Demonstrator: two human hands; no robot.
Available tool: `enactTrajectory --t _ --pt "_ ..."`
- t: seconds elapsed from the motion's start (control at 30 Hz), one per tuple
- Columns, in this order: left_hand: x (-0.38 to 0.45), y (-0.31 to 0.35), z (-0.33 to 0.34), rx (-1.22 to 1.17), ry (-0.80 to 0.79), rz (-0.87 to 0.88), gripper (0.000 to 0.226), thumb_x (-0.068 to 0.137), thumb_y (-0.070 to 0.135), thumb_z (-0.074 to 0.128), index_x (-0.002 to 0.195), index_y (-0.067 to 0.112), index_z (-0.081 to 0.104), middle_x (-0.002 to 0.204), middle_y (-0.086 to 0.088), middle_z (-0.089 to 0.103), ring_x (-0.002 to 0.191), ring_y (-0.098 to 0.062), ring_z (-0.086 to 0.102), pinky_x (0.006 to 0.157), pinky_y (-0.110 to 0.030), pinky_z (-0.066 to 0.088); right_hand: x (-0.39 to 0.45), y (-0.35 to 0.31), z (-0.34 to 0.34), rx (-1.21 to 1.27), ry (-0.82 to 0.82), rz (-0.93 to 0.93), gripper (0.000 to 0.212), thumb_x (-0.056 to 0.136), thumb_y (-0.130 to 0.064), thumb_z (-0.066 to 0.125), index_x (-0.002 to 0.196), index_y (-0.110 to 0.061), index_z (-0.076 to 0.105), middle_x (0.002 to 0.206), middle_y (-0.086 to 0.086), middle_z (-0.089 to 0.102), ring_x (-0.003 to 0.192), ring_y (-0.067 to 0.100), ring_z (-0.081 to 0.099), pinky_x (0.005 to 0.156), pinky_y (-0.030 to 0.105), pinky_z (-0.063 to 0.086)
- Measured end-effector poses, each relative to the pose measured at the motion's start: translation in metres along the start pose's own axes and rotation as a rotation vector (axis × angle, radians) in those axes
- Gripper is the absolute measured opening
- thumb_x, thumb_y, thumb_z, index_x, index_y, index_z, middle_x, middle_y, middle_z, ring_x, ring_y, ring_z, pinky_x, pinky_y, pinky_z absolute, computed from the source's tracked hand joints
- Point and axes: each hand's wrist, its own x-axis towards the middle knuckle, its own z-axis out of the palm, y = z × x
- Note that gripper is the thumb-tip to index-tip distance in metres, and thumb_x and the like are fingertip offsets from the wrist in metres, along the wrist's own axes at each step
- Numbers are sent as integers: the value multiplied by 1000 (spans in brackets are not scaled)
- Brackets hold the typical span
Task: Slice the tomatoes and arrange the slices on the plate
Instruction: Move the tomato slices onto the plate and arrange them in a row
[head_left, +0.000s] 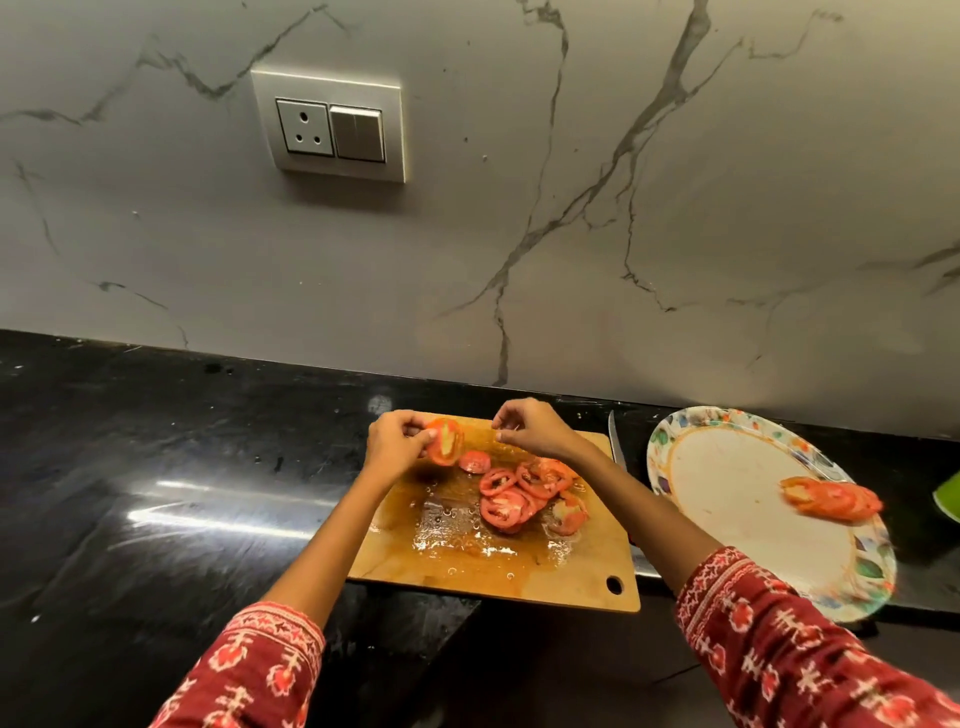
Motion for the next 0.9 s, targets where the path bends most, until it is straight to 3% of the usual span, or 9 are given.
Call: enactTrajectory --t 0.1,0.23,0.33,0.4,0.53,0.63,0.7,0.8,0.9 --pt "1 -13 -5 14 53 -95 8 81 8 68 89 6 67 84 -11 67 69 -16 65 74 -37 58 5 -4 21 -111 -45 28 24 85 -12 64 109 -9 61 109 9 64 102 20 61 83 29 49" --pt "-2 -17 -7 5 30 -118 10 82 8 67 92 6 66 87 -11 67 72 -20 66 75 -38 57 6 -14 44 -242 -93 34 46 84 -19 68 126 -13 50 117 6 59 106 20 58 75 26 46" --pt "-3 -17 -6 13 9 -126 10 83 9 66 93 7 66 87 -9 65 72 -19 66 74 -35 57 7 -12 47 -282 -110 26 33 84 -16 67 116 -12 58 111 6 61 95 16 56 66 20 39" --pt "-4 -16 -3 29 5 -123 9 83 9 65 93 8 65 86 -8 65 68 -15 64 69 -29 57 6 -9 42 -239 -103 31 25 86 -19 66 108 -9 62 102 7 62 87 14 55 62 19 38" --pt "-4 -15 4 48 -11 -102 6 85 7 63 91 9 65 86 -7 63 63 -11 60 57 -17 52 -1 -2 22 -88 -56 54 28 88 -16 61 114 -5 60 109 11 61 99 21 58 76 26 46" --pt "-2 -12 9 66 -38 -74 8 87 8 61 94 9 64 86 -5 61 63 -11 59 59 -21 52 -10 7 8 7 -64 66 23 88 -13 61 110 -7 59 106 7 55 94 15 53 66 18 44" --pt "0 -9 14 66 -71 -51 8 88 8 59 95 9 63 85 -5 61 64 -11 58 63 -26 53 -17 16 2 91 -56 74 16 89 -16 61 102 -6 62 108 11 61 96 18 57 74 25 47" --pt "-1 -5 22 77 -150 -28 10 89 7 57 98 5 62 84 -5 60 66 -12 58 54 -17 50 -26 24 -3 194 -42 87 20 90 -18 60 103 -3 66 105 13 66 98 20 61 86 33 50" --pt "-3 -3 29 104 -227 -28 9 90 9 57 97 7 62 86 -6 61 68 -14 58 52 -16 49 -31 27 -4 225 -55 112 18 90 -14 58 102 -2 66 98 12 68 85 14 63 76 24 51"
